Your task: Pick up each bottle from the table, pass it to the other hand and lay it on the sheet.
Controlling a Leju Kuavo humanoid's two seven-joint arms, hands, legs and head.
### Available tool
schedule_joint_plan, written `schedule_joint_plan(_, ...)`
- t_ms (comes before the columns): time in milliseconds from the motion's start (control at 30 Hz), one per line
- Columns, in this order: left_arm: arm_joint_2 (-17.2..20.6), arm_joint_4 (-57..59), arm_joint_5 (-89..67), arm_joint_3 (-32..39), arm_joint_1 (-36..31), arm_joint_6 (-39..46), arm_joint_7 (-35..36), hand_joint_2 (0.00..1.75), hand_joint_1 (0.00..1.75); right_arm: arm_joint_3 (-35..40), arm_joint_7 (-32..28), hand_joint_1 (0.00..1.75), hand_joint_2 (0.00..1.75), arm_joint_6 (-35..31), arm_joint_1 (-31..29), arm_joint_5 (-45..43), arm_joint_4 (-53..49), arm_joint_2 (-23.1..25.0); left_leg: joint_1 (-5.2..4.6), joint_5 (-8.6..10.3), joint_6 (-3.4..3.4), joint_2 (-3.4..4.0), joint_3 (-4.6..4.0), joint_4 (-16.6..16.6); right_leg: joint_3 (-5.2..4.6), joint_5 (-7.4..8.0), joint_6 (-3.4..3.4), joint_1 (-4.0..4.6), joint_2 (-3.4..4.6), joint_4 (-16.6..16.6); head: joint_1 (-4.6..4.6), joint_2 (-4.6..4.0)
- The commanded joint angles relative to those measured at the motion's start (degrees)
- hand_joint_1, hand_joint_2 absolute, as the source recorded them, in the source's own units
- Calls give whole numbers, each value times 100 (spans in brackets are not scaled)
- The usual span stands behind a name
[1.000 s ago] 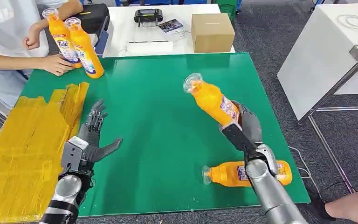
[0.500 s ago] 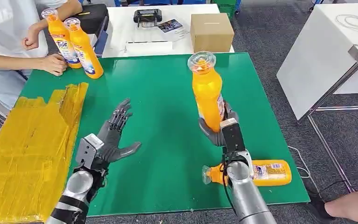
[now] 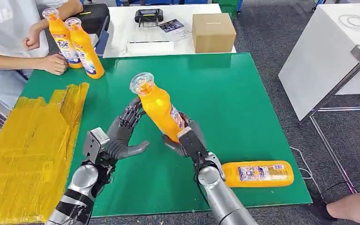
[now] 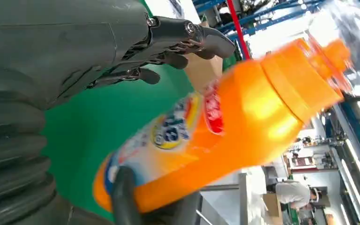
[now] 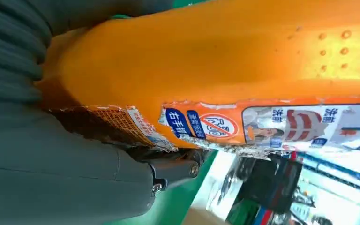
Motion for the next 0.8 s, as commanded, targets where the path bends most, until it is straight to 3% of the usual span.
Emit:
schedule_joint_plan(33,22,584,21,-155,-357,37,83,175,0,606,29,161,175,-16,-361,231,785,119,4,-11,0,9,25,-1,26,-7,-7,5,4,-5,0,0)
schedule_joint_plan(533,-30,903,-288,-153,-494,501,241,175,0,866,18,164,175,-51,-272,346,673,138,5,-7,1,-1,19,0,21,-6,-4,5,-6,-6,0,0)
schedule_joint_plan(800,-143,1188,-6,173,-645,552,169,175,0,1143,47,169,175,-211,-245,484,703,144,4,-6,0,1,17,-2,17,-5,-5,4,-3,-5,0,0)
